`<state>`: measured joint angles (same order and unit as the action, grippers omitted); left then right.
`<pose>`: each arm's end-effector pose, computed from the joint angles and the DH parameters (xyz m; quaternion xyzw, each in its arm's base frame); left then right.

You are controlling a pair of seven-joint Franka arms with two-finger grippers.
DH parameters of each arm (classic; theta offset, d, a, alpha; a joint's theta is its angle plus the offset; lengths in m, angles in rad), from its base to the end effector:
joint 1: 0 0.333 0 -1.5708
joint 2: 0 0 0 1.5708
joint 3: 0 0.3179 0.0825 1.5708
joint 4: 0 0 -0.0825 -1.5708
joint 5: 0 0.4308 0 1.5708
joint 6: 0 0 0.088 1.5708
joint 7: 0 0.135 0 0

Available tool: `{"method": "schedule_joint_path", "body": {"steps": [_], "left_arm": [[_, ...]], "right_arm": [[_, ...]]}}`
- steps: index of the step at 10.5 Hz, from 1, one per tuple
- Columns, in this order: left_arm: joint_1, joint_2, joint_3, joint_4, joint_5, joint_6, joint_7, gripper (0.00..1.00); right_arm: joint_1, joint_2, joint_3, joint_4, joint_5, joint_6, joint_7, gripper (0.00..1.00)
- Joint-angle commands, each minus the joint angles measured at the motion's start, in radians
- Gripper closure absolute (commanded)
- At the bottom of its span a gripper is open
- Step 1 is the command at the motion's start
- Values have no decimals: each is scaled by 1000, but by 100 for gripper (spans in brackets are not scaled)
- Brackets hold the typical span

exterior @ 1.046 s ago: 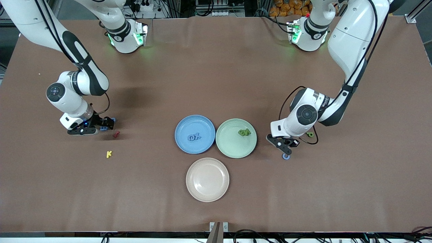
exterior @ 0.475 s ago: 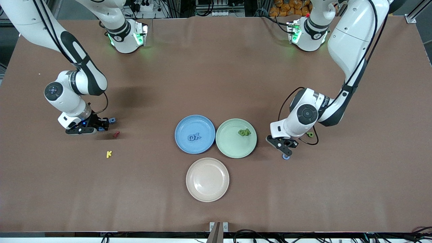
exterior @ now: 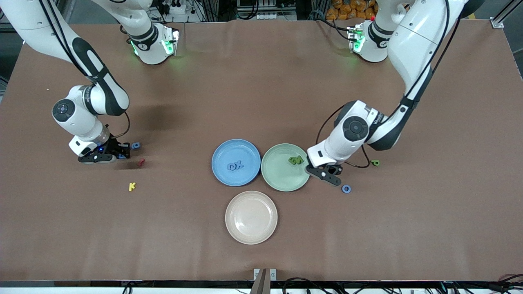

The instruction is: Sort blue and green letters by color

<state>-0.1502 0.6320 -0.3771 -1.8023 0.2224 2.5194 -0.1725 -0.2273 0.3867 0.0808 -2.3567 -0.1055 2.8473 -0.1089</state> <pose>0.6140 -0.3431 0.1677 0.9722 -0.2205 0.0529 0.0583 0.5364 -0.0706 0.1068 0.9982 0.0271 0.0524 0.0096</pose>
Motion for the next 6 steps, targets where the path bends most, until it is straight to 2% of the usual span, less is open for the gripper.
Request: {"method": "schedule_joint_path", "body": {"steps": [1,2,4,6], "left_arm": [[-95,18,-3,38,-51,-2,-169,67],[-107,18,0,44,-49,-4,-203,1],[-89,-12,16,34,-43,-39,-220,0],[-37,-89,70,27,-41,-225,-197,0]], "right_arm": [[66,-87,16,101,-3,-260,122,85],[135,-91,16,146,-3,-313,238,85],[268,-75,16,209,25,-318,415,85],[400,-48,16,270,172,-318,472,86]]}}
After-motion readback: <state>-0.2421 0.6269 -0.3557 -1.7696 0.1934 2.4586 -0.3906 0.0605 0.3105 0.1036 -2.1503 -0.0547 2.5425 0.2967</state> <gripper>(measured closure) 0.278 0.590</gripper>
